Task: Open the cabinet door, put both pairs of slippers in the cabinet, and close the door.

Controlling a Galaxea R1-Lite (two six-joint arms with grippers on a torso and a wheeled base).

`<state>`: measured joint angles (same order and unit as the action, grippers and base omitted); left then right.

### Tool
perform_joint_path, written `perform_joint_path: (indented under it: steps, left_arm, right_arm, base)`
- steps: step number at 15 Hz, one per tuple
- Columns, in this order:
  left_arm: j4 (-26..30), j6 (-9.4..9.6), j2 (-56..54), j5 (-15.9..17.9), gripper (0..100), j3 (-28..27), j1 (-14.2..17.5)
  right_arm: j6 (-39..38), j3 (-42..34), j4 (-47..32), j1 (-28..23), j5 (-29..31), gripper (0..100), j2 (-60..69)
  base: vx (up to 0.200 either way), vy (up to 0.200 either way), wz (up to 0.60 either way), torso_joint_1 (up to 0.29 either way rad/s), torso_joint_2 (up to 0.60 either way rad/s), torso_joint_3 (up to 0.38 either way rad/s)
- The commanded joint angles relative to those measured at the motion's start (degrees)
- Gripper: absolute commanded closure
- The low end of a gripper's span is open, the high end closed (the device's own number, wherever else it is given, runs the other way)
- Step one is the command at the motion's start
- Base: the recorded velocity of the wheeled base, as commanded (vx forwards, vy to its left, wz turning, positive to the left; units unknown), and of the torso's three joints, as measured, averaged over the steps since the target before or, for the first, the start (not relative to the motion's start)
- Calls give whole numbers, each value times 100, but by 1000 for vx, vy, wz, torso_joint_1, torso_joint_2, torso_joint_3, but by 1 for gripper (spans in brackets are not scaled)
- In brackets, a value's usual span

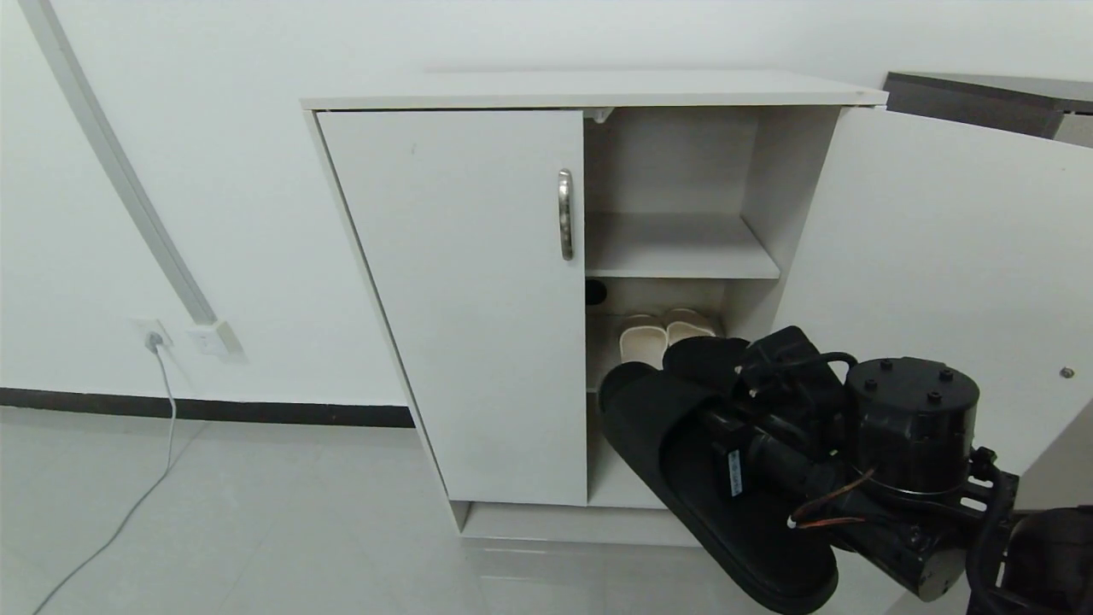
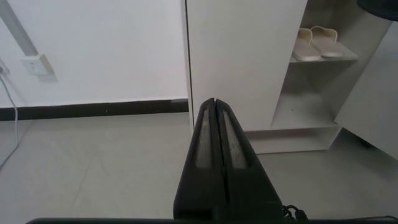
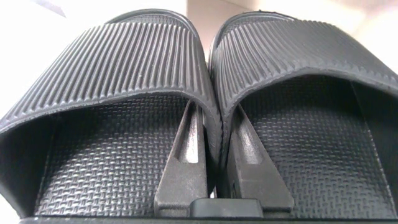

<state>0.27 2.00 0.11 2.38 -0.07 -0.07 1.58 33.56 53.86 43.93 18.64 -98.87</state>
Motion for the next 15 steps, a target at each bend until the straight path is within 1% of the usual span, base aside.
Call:
perform_joint_path:
  steps: [1, 4, 8, 10, 12, 14, 15]
  left_arm:
    - [0, 2, -2, 0, 100, 7, -1]
    - [0, 2, -2, 0, 100, -1, -1]
    - [0, 2, -2, 0, 100, 7, -1]
    - [0, 2, -2, 0, 100, -1, -1]
    - [0, 2, -2, 0, 100, -1, -1]
    - [0, 2, -2, 0, 100, -1, -1]
    - [0, 2, -2, 0, 100, -1, -1]
  right_arm:
    - [9, -43, 11, 1, -9, 100, -36]
    - [9, -60, 11, 1, -9, 100, -54]
    - [17, -7, 99, 10, 8, 100, -221]
    - [9, 37, 389, 107, 34, 100, -449]
    - [52, -60, 802, 98, 34, 100, -590]
    - [35, -157, 942, 98, -36, 100, -564]
    - [52, -254, 951, 98, -291, 100, -546]
  base:
    - [0, 0, -600, 12, 2, 2]
    - [0, 0, -600, 6, 1, 4]
    - [0, 0, 0, 0, 0, 0]
    - [0, 0, 0, 0, 0, 0]
    - [0, 0, 0, 0, 0, 0]
    - [0, 0, 0, 0, 0, 0]
    - [0, 0, 0, 0, 0, 0]
